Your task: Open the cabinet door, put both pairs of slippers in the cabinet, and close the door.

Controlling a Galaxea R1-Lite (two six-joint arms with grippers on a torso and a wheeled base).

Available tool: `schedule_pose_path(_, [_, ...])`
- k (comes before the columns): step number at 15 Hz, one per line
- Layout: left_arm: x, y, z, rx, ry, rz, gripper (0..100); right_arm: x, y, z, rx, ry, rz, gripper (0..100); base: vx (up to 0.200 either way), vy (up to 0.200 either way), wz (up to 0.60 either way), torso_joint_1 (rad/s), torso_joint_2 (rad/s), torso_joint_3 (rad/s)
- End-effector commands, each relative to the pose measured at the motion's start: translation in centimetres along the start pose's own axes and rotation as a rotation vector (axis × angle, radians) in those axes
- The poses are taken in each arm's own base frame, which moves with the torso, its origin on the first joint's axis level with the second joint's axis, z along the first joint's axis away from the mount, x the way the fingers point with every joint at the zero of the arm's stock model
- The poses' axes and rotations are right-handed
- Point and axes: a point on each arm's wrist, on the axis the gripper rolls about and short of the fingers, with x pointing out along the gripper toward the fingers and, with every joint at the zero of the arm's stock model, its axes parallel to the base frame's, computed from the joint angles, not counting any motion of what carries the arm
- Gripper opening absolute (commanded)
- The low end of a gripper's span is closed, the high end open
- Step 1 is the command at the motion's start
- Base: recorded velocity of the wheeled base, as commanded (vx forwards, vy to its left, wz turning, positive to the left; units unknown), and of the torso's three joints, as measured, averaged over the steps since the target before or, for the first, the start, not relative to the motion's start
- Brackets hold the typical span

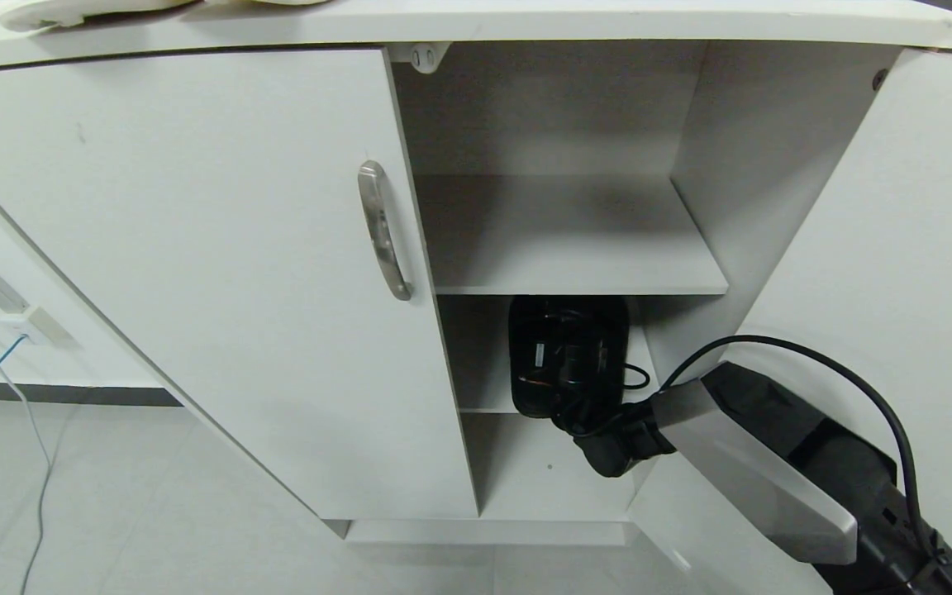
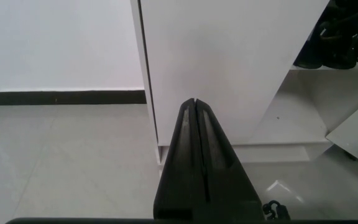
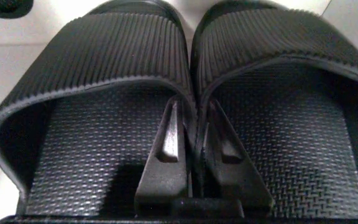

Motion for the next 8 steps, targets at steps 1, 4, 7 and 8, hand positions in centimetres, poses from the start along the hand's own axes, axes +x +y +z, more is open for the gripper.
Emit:
schedule_pose_path(1, [0.0,0.0,0.0,-0.002,0.001,0.001,0,-0.6,0.0,0.6,-0.002,0.002,0.007,0,0.0,0.0,0.0,0.0,0.0,0.0])
schedule_pose_path(4, [0.0,0.0,0.0,-0.002,0.002,0.001,0,-1.1,0.2,1.4,0.006,-0.005,0.015,0,0.0,0.0,0.0,0.0,0.0,0.0])
schedule_pose_path(7, [0.0,0.0,0.0,-0.002,0.002,0.001,0,-1.5,0.2,1.6,0.002,0.0,0.022,0,0.0,0.0,0.0,0.0,0.0,0.0])
schedule_pose_path(8, [0.0,0.0,0.0,-0.002,0.002,0.001,0,-1.5,0.2,1.4,0.0,0.002,0.022,0,0.0,0.0,0.0,0.0,0.0,0.0])
